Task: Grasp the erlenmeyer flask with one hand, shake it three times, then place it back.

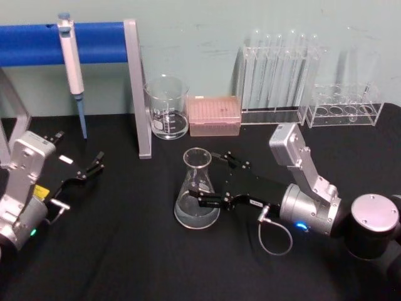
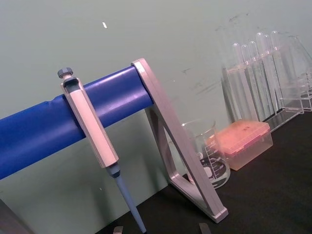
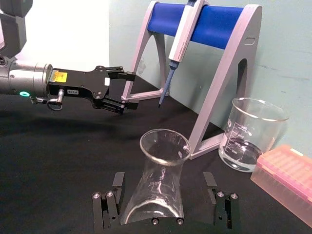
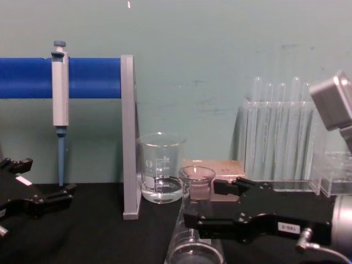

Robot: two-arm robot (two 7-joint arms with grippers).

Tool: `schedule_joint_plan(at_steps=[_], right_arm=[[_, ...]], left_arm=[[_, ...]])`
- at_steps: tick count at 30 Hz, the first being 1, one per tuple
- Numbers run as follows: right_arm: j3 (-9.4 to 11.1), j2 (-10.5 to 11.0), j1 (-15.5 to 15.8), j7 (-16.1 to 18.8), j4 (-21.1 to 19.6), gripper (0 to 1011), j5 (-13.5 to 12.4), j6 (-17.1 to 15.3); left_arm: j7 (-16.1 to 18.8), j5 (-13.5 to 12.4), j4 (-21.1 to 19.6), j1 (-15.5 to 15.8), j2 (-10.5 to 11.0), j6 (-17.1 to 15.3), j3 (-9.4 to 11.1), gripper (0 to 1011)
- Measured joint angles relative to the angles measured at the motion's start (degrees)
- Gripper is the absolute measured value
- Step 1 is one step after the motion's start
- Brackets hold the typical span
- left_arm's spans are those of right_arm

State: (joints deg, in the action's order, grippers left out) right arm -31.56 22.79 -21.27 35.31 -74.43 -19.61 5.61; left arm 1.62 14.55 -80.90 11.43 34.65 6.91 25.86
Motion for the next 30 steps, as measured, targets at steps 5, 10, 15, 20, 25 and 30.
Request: schedule_joint_plan(at_steps=[5,10,15,20,25,30], right_arm=[[-0.31,-1.29,-1.08,0.24,1.78,1000,0.30,0.30],[-0.48,-2.38,-1.99,0.32,3.29,1000,0.56,0.53],[-0.58,-3.08,-2.58,0.48,4.16,1000,0.63,0.82],[-0.64,-3.73,-3.10,0.68,5.02,1000,0.67,1.08],[-0.66,-4.09,-3.46,0.95,5.52,1000,0.67,1.14],[-0.72,-4.42,-3.76,1.28,6.00,1000,0.52,1.29]], left_arm=[[0.00,0.00,0.00,0.00,0.00,0.00,0.00,1001],[0.00,0.00,0.00,0.00,0.00,0.00,0.00,1001],[0.00,0.00,0.00,0.00,0.00,0.00,0.00,1001],[0.00,0.00,0.00,0.00,0.00,0.00,0.00,1001],[0.00,0.00,0.00,0.00,0.00,0.00,0.00,1001],[0.00,0.00,0.00,0.00,0.00,0.00,0.00,1001]])
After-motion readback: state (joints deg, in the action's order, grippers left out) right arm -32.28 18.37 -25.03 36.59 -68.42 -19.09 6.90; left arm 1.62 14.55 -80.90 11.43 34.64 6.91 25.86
